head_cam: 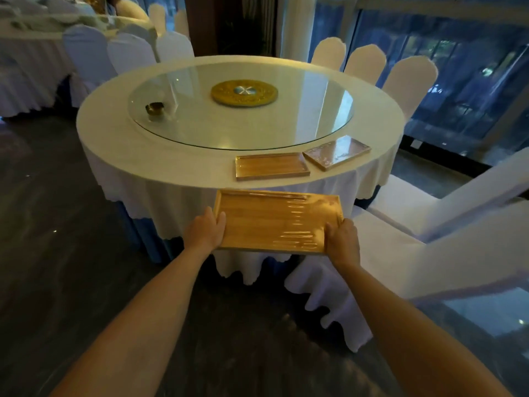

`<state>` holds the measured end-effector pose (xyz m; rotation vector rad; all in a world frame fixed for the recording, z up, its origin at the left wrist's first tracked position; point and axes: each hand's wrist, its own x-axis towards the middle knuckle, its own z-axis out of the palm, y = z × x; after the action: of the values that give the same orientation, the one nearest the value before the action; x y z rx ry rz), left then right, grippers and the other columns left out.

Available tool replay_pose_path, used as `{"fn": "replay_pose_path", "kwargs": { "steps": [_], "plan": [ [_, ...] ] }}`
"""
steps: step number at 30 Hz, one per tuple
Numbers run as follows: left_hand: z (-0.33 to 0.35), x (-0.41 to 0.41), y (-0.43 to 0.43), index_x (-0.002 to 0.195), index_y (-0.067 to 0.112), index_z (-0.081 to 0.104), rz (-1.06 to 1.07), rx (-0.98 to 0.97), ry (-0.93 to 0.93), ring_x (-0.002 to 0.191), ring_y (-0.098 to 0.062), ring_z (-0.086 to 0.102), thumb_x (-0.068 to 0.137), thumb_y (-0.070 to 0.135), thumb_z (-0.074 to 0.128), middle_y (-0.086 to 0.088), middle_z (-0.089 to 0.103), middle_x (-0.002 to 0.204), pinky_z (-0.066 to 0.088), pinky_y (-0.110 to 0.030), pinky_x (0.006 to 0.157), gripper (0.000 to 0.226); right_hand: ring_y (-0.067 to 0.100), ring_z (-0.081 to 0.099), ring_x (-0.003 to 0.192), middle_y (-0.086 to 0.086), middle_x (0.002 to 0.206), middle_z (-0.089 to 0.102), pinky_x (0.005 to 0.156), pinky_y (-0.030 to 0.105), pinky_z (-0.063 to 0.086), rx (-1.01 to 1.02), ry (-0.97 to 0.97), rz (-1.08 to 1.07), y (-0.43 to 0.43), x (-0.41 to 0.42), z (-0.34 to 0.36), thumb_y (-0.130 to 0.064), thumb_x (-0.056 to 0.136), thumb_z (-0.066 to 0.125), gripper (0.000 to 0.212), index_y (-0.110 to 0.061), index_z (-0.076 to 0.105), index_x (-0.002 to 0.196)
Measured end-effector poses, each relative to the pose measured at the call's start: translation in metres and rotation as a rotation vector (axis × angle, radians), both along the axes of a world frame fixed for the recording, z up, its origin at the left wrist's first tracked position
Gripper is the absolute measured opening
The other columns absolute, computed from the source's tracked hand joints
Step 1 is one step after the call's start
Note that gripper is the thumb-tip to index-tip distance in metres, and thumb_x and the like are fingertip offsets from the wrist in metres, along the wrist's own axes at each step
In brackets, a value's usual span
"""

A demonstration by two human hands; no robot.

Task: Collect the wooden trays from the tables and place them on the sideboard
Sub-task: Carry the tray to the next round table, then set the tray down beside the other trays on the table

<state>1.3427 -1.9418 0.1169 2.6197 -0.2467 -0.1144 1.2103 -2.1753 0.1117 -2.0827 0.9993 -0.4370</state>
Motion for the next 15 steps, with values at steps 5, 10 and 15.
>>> {"fn": "replay_pose_path", "kwargs": {
  "steps": [5,10,15],
  "plan": [
    [-0.019,0.084,-0.046,0.095,0.003,0.051,0.042,0.074,0.000,0.055,-0.015,0.041,0.096,0.040,0.026,-0.002,0.046,0.066,0.030,-0.028,0.049,0.045,0.038,0.053,0.107,0.025,0.119,0.055,0.082,0.039,0.043,-0.048,0.115,0.111,-0.054,0.095,-0.019,-0.023,0.096,0.037,0.037,0.005,0.053,0.115],
    [-0.049,0.170,-0.093,0.107,-0.002,0.051,0.097,0.107,0.023,0.091,-0.038,0.057,0.096,0.039,0.024,-0.024,0.061,0.103,0.042,-0.038,0.071,0.051,0.043,0.055,0.106,0.032,0.110,0.061,0.084,0.042,0.043,-0.043,0.154,0.131,-0.111,0.198,-0.042,-0.023,0.098,0.035,0.041,0.011,0.058,0.105],
    [-0.070,0.243,-0.138,0.108,-0.002,0.050,0.156,0.187,0.053,0.096,-0.040,0.057,0.097,0.040,0.020,-0.026,0.061,0.108,0.038,-0.037,0.069,0.053,0.040,0.056,0.106,0.027,0.117,0.058,0.074,0.035,0.039,0.087,0.211,0.065,-0.157,0.285,-0.066,-0.031,0.098,0.035,0.043,0.006,0.054,0.109]
  ]
}}
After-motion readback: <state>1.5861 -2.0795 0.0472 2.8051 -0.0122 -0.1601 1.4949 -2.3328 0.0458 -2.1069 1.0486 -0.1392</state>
